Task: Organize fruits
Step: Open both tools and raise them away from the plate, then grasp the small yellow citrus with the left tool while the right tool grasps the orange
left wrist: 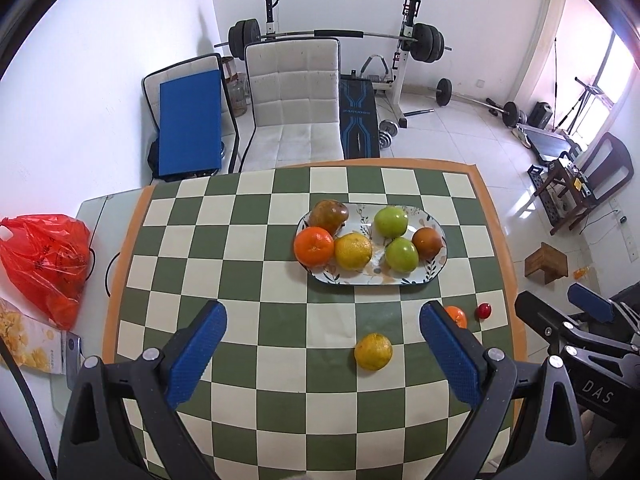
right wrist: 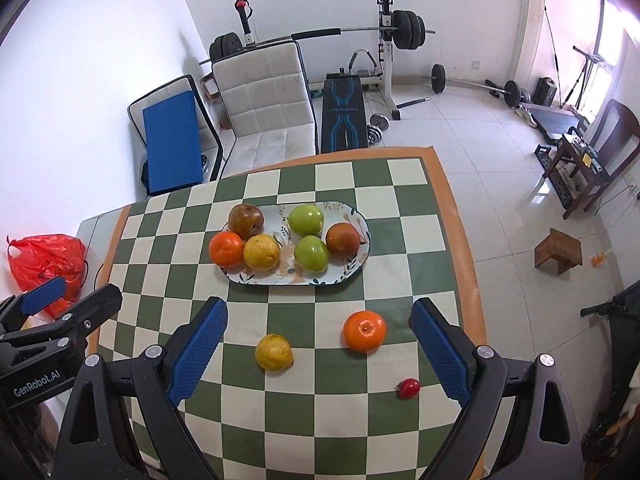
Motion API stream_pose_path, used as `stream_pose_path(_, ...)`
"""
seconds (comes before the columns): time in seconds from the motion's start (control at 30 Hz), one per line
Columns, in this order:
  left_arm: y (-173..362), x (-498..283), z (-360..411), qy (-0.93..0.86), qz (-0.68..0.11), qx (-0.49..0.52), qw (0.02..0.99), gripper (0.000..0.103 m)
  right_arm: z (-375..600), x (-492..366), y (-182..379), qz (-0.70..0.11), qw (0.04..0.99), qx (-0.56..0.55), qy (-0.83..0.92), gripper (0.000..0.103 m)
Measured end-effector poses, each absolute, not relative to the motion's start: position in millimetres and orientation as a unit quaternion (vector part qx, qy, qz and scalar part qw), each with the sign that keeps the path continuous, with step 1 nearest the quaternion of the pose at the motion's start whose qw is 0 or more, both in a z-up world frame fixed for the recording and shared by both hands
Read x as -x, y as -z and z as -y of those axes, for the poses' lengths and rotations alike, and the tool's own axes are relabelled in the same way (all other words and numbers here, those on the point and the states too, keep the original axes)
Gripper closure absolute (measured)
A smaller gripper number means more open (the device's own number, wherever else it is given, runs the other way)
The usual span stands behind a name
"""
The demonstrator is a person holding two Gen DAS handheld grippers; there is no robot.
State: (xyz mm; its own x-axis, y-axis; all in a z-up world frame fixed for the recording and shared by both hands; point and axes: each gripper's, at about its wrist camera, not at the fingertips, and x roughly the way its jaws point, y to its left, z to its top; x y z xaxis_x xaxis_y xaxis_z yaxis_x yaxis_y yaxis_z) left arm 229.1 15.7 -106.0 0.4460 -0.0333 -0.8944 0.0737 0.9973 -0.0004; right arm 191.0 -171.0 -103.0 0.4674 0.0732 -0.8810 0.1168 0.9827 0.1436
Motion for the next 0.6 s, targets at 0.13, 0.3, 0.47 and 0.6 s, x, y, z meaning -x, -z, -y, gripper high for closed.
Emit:
stream_pose_path(0.13,123.2,-242.0,-13.1,0.037,-0.553,-0.020,0.832,0.000,175.8,-197.2,119.1,-0.526,0.844,-0.105,0.014,0.008)
stream_pose_path(0.3,165.1,-261.9,-8.6,0.026,-0.594,-0.026,0.804,0.000,194.0,-211.3,155.5,-0.548,0.826,-0.131,0.022,0.008)
stream_pose_path(0.47,225.3,-279.8,1.8,0.026,-0.655,-0.022,0.755,0.000,216.9,-233.8,210.7,-0.586,0.796,-0.148,0.033,0.008)
stream_pose_path(0.6,285.9,-285.8,19.2,0.040,-0.710,-0.017,0.702,0.000,231.7,-252.5,273.9,-0.635,0.756,-0.155,0.034,0.008)
